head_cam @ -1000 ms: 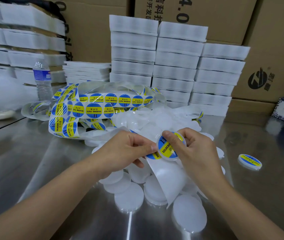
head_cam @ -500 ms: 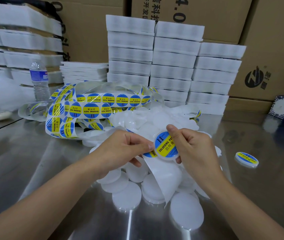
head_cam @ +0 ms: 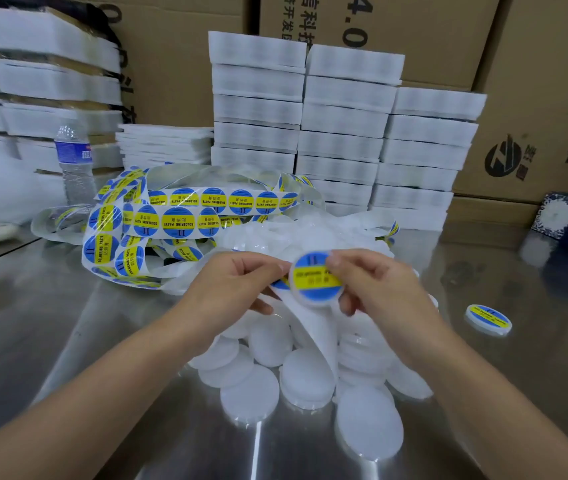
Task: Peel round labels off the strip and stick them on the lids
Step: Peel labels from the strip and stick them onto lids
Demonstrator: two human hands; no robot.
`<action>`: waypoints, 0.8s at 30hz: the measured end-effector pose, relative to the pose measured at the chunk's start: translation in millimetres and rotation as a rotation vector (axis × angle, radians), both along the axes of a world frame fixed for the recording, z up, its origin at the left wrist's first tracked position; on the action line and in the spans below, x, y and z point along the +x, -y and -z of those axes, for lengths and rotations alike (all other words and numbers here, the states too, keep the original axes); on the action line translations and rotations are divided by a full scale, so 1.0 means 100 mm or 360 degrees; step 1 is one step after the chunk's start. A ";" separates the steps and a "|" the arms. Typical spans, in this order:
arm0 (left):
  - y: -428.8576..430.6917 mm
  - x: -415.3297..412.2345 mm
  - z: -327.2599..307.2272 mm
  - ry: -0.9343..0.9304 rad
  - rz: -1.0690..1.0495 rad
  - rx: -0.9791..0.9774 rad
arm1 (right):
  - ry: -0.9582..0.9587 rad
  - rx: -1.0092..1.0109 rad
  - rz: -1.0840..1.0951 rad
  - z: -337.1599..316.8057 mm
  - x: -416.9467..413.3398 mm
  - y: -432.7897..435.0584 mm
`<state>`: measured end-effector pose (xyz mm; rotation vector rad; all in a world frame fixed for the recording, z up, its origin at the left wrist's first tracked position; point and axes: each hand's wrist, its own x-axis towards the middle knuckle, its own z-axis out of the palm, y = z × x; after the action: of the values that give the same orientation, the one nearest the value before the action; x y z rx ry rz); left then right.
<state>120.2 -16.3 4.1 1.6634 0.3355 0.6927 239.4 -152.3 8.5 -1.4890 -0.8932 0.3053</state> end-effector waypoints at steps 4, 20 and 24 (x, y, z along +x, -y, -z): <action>-0.04 0.03 0.02 0.0063 -0.0161 0.0117 | -0.0473 0.0292 0.0287 -0.11 0.40 0.15; -0.13 0.04 0.10 0.0116 -0.0172 0.0351 | 0.0295 -0.1522 0.1342 0.12 1.11 0.67; -0.12 0.04 0.11 0.0132 -0.0014 0.0418 | 0.0431 -0.1698 0.1392 0.08 1.04 0.63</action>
<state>124.4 -4.4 -7.0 1.8752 0.1984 0.8382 343.4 -215.8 0.7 -2.7928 -0.1416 -0.1226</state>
